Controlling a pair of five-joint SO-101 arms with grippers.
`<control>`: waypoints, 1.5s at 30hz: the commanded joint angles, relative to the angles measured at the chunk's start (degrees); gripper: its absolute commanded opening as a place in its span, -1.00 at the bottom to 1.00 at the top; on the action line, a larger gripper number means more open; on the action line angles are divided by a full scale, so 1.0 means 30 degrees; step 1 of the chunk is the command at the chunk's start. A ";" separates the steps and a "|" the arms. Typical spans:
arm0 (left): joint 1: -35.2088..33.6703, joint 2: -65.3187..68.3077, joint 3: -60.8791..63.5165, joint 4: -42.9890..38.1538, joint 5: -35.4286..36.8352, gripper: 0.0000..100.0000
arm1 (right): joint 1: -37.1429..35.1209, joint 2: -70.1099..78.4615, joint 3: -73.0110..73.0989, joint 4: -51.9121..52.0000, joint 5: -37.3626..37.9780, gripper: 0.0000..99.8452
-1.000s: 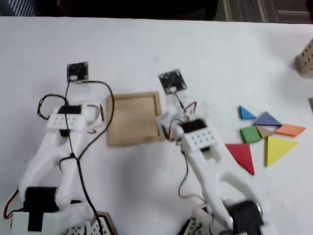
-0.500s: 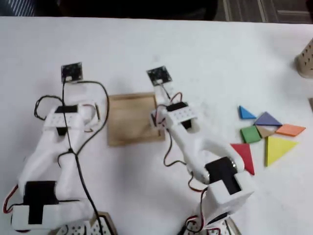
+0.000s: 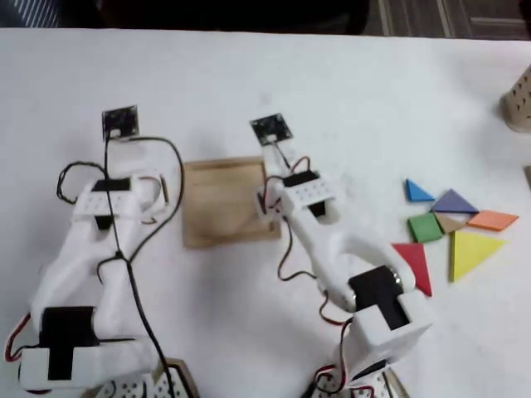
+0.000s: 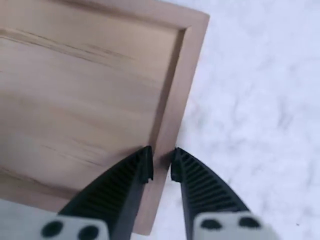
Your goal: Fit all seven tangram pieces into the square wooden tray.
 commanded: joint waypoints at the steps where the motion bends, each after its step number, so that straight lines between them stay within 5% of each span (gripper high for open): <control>1: -0.0190 -0.0161 -0.1026 -0.0381 -0.0234 -0.90 | -0.0161 -0.1832 -0.0879 0.0161 -0.0176 -0.64; 4: -0.0161 -0.0073 -0.1055 -0.0469 -0.0234 -0.90 | -0.0601 -0.2212 -0.0850 -0.0747 -0.0205 -0.55; 11: -0.0190 -0.0073 -0.1055 -0.0469 -0.0234 -0.90 | -0.0161 0.0718 -0.1641 -0.2564 -0.0029 -0.72; 20: -0.0190 -0.0103 -0.1055 -0.0469 -0.0234 -0.90 | 0.0396 0.1216 -0.3253 0.2066 0.0000 -0.97; 35: -0.0161 -0.0132 -0.0996 -0.0410 -0.0234 -0.90 | 0.2330 -0.2242 -0.0703 0.4645 0.0000 -0.96; 41: -0.0044 -0.0132 -0.0967 -0.0410 -0.0234 -0.90 | 0.2359 -0.2711 0.0293 0.5582 0.0000 -0.69; 45: -0.0044 -0.0132 -0.0938 -0.0381 -0.0234 -0.90 | 0.2886 -0.2740 0.0498 0.5641 0.0000 -0.74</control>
